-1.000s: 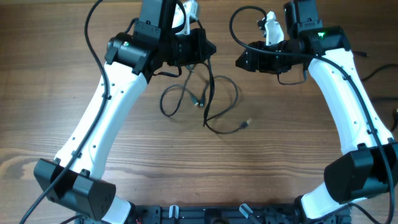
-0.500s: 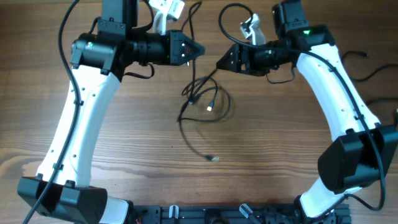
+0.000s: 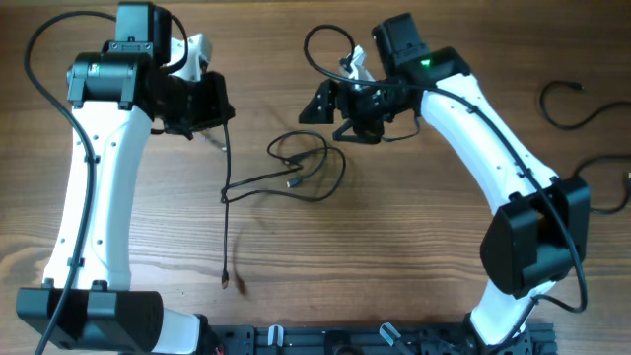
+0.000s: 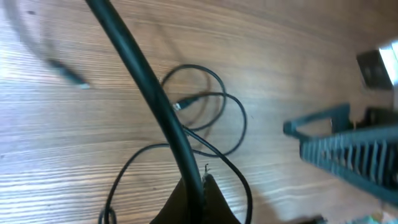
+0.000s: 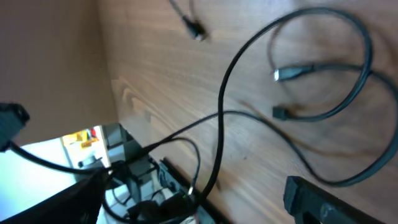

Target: Untangle cables

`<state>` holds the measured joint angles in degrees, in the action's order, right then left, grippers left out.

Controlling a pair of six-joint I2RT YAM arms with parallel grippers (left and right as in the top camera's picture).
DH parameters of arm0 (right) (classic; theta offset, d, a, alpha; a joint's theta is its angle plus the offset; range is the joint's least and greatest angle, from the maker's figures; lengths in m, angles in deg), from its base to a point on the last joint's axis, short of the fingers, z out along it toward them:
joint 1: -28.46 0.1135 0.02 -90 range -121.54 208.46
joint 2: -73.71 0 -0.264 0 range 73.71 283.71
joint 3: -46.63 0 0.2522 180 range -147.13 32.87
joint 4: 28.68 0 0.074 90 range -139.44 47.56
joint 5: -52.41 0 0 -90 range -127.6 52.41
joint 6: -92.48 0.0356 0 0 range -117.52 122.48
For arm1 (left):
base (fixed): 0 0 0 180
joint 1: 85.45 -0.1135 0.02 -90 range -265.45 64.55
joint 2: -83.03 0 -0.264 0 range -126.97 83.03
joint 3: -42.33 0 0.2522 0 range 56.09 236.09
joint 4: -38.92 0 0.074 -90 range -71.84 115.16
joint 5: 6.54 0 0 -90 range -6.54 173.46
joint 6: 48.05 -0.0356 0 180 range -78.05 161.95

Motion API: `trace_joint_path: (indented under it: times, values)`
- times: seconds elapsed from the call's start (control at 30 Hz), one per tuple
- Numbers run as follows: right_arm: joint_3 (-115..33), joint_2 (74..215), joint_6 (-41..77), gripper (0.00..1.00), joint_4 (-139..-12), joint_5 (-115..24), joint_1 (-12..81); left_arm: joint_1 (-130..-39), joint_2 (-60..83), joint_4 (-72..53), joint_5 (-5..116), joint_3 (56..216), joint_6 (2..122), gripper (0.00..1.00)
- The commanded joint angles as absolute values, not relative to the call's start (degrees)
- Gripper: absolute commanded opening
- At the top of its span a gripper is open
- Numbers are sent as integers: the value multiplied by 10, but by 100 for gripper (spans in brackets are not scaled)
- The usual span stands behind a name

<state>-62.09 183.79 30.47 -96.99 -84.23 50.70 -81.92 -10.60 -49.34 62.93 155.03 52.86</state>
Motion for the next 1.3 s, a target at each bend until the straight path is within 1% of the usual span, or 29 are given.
trace_joint_path:
  times: [0.0,0.1,0.2,0.23,0.37,0.47,0.5,0.53,0.57,0.6,0.63,0.67,0.73,0.8,0.93,1.0,1.1,1.2,1.27]
  values:
    - [-611,1850,357,97,-986,-805,533,-821,-96,-483,663,1553,560,4]
    - [-555,1850,374,97,-959,-808,549,-821,-96,-481,663,1553,559,4]
    - [-477,1850,406,96,-871,-842,573,-821,-96,-477,662,1553,559,4]
    - [-457,1850,422,94,-848,-842,584,-821,-96,-477,662,1553,559,4]
    - [-421,1850,478,92,-766,-841,616,-821,-96,-479,662,1553,559,4]
    - [-421,1850,520,85,-721,-863,631,-821,-96,-479,662,1553,559,4]
    - [-421,1850,532,78,-708,-870,637,-821,-96,-479,662,1553,559,5]
    - [-421,1850,535,57,-698,-871,640,-821,-96,-479,662,1553,559,6]
    - [-421,1850,534,30,-692,-873,641,-821,-96,-479,662,1553,559,6]
    - [-421,1850,527,17,-689,-872,641,-821,-96,-479,662,1553,559,6]
    - [-421,1850,510,6,-679,-872,641,-821,-96,-479,662,1553,559,6]
    - [-421,1850,493,4,-669,-870,638,-821,-96,-479,662,1553,559,8]
    - [-421,1849,473,4,-658,-871,628,-821,-96,-479,662,1553,559,8]
    - [-421,1831,424,5,-661,-865,606,-821,-96,-479,662,1553,559,8]
    - [-429,1751,366,5,-683,-789,553,-821,-96,-482,662,1553,559,7]
    - [-448,1696,337,5,-712,-755,518,-821,-96,-487,662,1553,559,7]
    - [-480,1598,331,5,-756,-694,450,-821,-96,-488,662,1553,559,6]
    - [-513,1532,323,4,-804,-649,386,-821,-96,-489,662,1553,559,5]
    - [-531,1499,308,4,-848,-588,329,-821,-96,-491,662,1553,559,4]
